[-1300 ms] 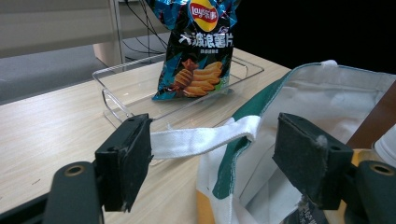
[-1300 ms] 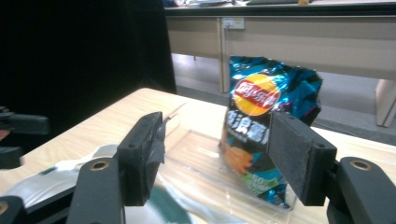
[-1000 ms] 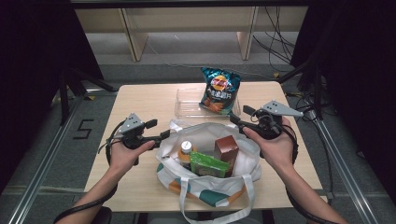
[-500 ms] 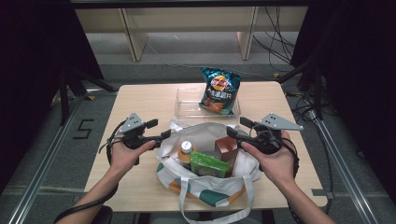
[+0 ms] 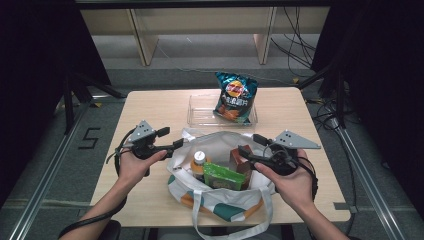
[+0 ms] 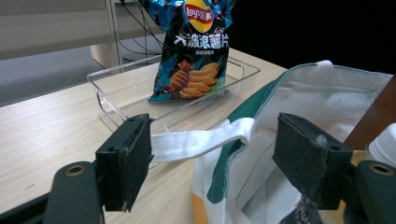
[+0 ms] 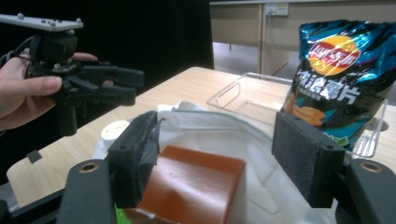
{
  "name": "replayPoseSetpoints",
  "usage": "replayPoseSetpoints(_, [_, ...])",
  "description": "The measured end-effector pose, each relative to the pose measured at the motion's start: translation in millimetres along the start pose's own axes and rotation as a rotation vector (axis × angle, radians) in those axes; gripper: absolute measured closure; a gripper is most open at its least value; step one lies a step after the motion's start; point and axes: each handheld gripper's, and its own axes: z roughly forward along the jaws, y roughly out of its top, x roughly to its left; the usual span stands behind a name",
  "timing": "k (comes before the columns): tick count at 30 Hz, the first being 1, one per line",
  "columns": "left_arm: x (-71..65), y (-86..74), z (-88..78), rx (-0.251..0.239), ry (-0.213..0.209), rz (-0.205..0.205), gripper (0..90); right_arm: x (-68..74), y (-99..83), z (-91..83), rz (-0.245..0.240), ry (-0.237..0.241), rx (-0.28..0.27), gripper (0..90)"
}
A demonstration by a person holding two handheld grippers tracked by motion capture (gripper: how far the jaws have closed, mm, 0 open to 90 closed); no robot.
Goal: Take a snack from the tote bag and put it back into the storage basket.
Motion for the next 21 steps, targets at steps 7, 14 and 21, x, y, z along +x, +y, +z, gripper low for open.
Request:
replayPoseSetpoints(7, [-0.9,0.2,-0.2,0.000,-0.002,0.001,26.8,9.5,-4.7,3.9,-0.018,0.012,0.016,27.5])
replayPoseSetpoints(14, [-1.0,0.1,0.1,0.002,-0.004,0.002,26.8,15.6,-8.1,6.4,-0.012,-0.008,0.038,23.5])
replayPoseSetpoints(21, [-0.9,0.7,-0.1,-0.002,-0.003,0.003,26.8,19.2,-12.3,10.3,-0.028,-0.016,0.046,21.0])
